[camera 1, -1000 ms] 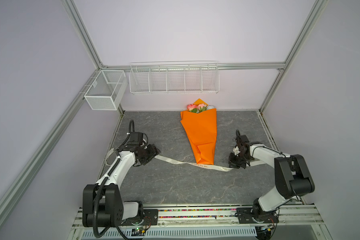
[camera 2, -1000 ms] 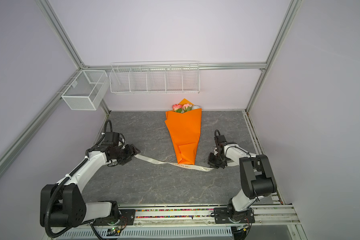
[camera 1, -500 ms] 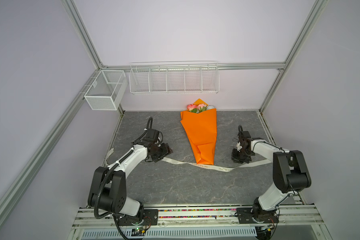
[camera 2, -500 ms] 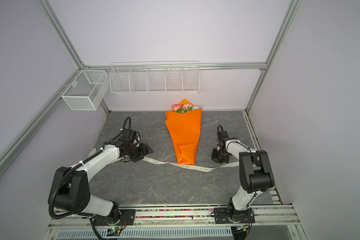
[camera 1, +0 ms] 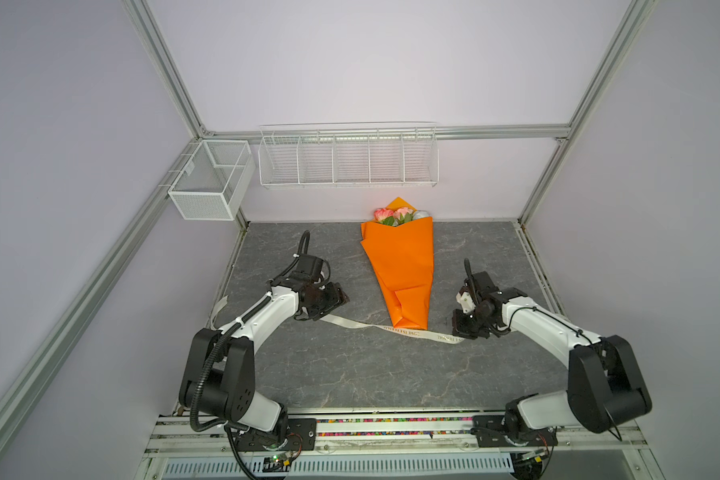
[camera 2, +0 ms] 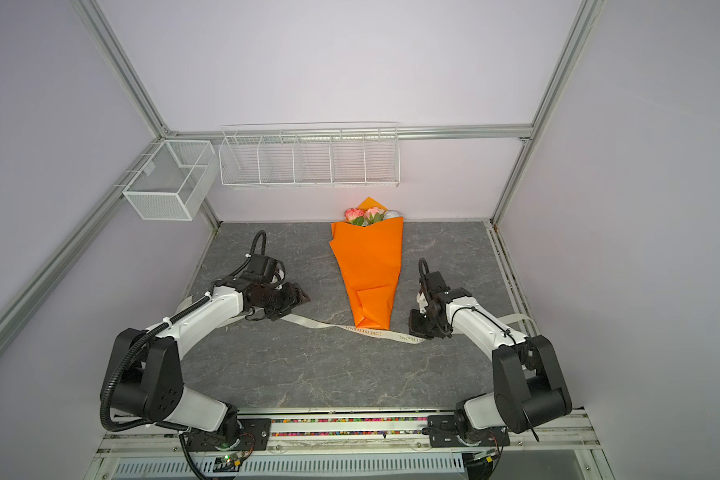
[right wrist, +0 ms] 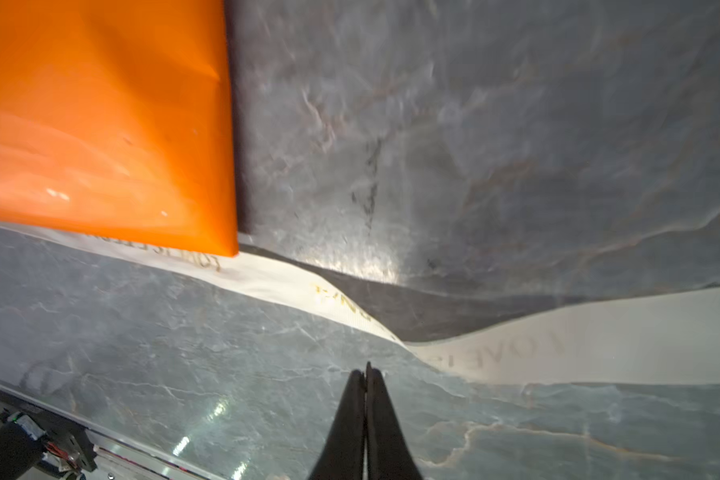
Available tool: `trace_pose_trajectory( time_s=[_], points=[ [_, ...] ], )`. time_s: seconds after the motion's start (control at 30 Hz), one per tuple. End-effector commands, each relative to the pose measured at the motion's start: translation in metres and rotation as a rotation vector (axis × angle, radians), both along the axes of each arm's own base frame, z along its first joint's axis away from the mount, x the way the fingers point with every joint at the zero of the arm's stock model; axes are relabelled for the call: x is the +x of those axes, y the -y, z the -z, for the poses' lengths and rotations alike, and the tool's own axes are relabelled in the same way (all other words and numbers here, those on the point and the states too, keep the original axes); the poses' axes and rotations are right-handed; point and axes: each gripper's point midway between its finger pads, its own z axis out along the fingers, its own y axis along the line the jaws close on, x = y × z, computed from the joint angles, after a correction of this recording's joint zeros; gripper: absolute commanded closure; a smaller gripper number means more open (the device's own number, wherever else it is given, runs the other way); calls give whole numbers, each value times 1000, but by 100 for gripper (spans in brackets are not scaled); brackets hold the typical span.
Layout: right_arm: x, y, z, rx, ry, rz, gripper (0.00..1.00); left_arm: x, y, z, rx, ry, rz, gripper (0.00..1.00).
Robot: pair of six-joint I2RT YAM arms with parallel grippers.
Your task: Tie the bouquet of fake flowers
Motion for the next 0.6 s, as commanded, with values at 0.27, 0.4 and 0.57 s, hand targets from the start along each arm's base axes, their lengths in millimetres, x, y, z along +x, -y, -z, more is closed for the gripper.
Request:
trace_pose_trajectory(
  time_s=[0.27, 0.4, 0.57],
  points=[
    [9, 16, 27, -96, -42, 43, 93, 9, 4, -11, -12, 33, -3, 26],
    [17, 27, 29, -111, -43, 61, 93, 10, 5, -11, -17, 31, -2, 26],
    [27, 46, 36, -114, -74, 82, 93, 13, 17, -14, -52, 39, 25, 26]
  ],
)
